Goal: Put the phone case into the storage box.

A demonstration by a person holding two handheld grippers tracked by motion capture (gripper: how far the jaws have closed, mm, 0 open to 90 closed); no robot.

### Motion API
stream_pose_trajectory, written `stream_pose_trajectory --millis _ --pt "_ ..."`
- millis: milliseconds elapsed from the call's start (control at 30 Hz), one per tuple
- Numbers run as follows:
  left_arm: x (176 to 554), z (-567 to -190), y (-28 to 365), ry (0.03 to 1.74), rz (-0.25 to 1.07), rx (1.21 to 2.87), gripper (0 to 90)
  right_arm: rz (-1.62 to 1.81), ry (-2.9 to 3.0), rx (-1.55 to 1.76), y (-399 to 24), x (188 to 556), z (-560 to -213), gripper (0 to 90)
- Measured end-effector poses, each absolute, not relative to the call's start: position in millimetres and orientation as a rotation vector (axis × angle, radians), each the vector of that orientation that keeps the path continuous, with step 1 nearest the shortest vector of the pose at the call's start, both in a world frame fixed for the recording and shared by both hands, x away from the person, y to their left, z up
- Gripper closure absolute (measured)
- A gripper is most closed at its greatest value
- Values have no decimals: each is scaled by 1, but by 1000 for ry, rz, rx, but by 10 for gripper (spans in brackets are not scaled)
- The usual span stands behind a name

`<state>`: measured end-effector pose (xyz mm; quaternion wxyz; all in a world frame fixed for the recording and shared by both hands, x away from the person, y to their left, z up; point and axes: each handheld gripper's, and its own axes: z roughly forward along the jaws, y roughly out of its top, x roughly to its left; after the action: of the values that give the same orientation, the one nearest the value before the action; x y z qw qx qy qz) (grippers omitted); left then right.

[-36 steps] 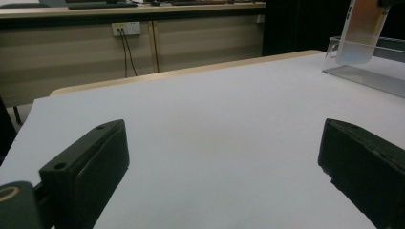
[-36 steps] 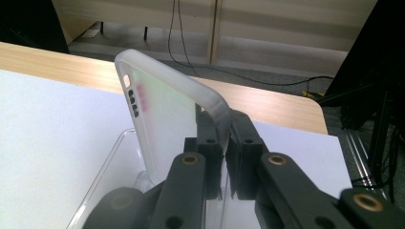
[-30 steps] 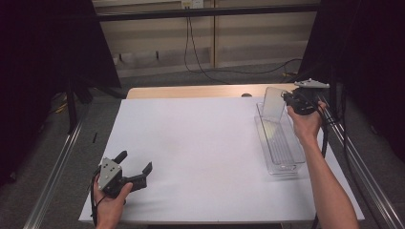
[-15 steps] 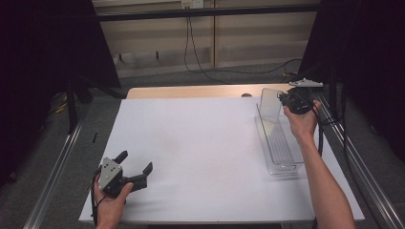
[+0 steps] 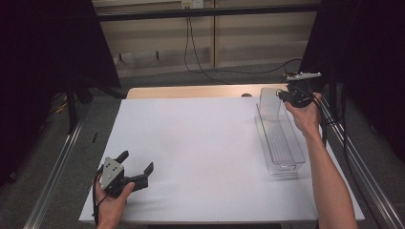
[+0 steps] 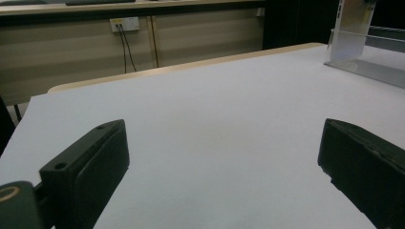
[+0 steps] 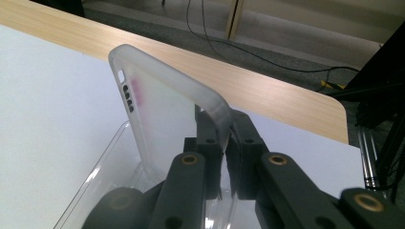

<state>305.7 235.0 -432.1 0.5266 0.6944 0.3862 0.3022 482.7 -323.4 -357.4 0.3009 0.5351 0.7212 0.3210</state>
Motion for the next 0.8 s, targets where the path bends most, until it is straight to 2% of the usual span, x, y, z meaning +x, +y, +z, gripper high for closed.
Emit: stream_pose_trajectory --millis 800 --pt "306 -431 237 922 717 1655 34 960 1922 1513 -344 499 -361 836"
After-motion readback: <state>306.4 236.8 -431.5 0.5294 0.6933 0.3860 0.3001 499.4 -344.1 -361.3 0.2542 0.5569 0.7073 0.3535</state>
